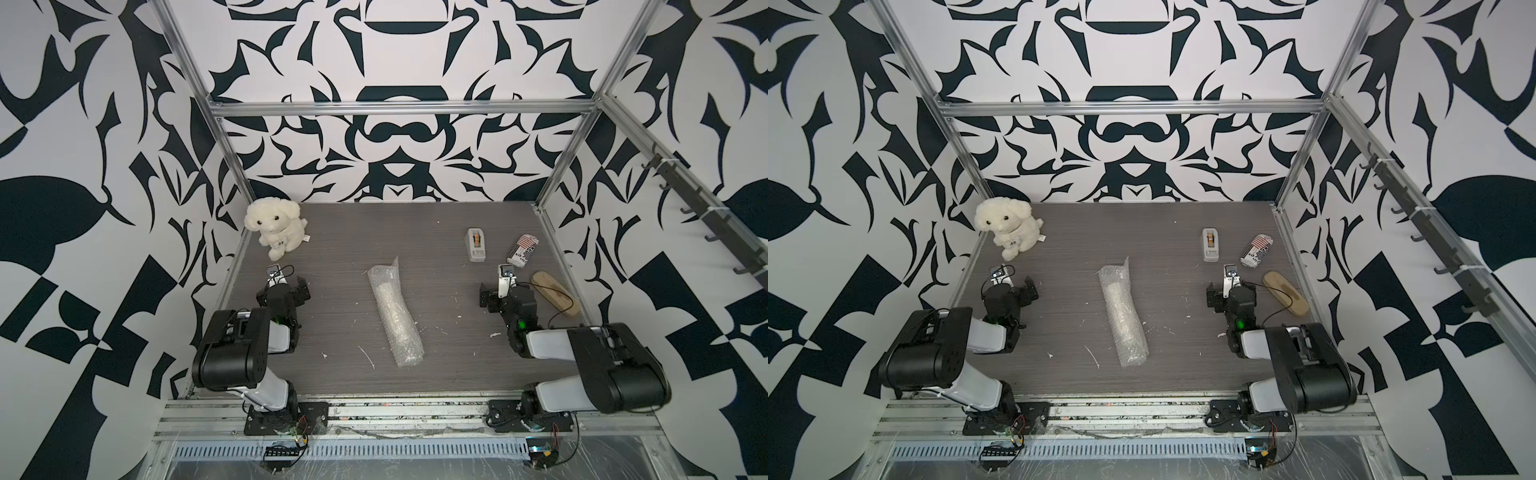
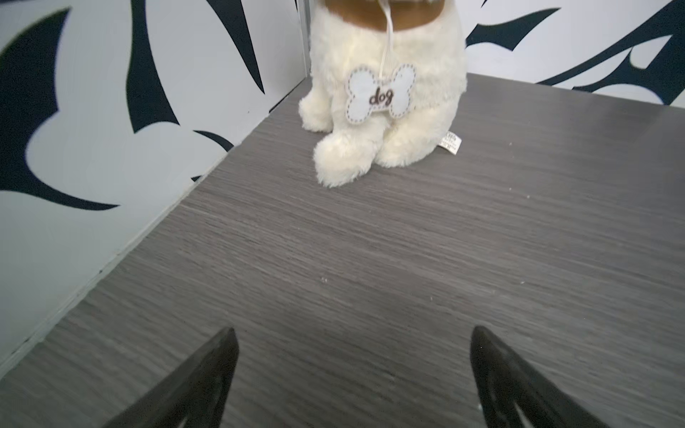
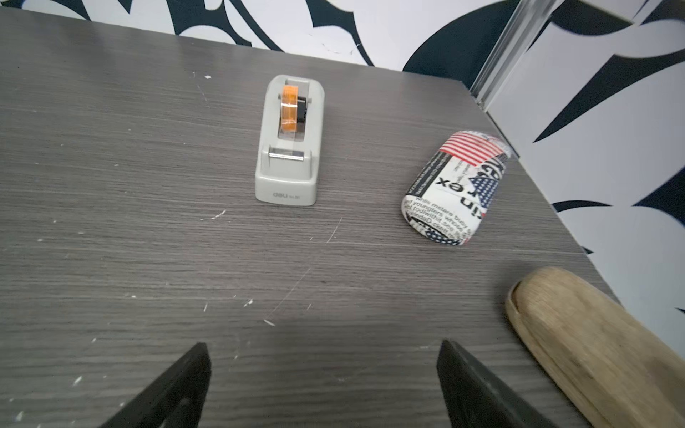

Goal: Wrap vases in bubble wrap
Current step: Reset both arms

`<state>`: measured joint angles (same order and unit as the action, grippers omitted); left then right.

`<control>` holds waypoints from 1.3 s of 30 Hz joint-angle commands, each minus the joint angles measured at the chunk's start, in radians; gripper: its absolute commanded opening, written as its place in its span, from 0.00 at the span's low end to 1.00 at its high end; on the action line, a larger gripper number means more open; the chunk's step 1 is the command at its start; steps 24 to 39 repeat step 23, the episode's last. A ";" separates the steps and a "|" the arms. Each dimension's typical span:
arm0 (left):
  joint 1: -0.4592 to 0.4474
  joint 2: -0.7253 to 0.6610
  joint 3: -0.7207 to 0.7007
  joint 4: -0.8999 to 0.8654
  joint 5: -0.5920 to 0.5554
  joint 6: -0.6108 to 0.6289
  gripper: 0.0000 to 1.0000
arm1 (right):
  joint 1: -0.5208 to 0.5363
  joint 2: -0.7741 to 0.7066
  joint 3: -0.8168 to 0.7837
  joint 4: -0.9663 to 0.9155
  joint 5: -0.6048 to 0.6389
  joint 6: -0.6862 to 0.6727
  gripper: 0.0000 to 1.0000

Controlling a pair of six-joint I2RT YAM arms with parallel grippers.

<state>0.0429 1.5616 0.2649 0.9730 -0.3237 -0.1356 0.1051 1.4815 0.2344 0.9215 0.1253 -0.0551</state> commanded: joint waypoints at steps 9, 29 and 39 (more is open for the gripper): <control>0.015 -0.012 0.086 -0.022 0.052 -0.019 0.99 | -0.008 0.067 0.121 -0.020 0.047 0.047 0.99; 0.015 -0.018 0.091 -0.039 0.055 -0.021 0.99 | -0.008 0.065 0.123 -0.028 0.046 0.048 0.99; 0.015 -0.018 0.091 -0.039 0.055 -0.021 0.99 | -0.008 0.065 0.123 -0.028 0.046 0.048 0.99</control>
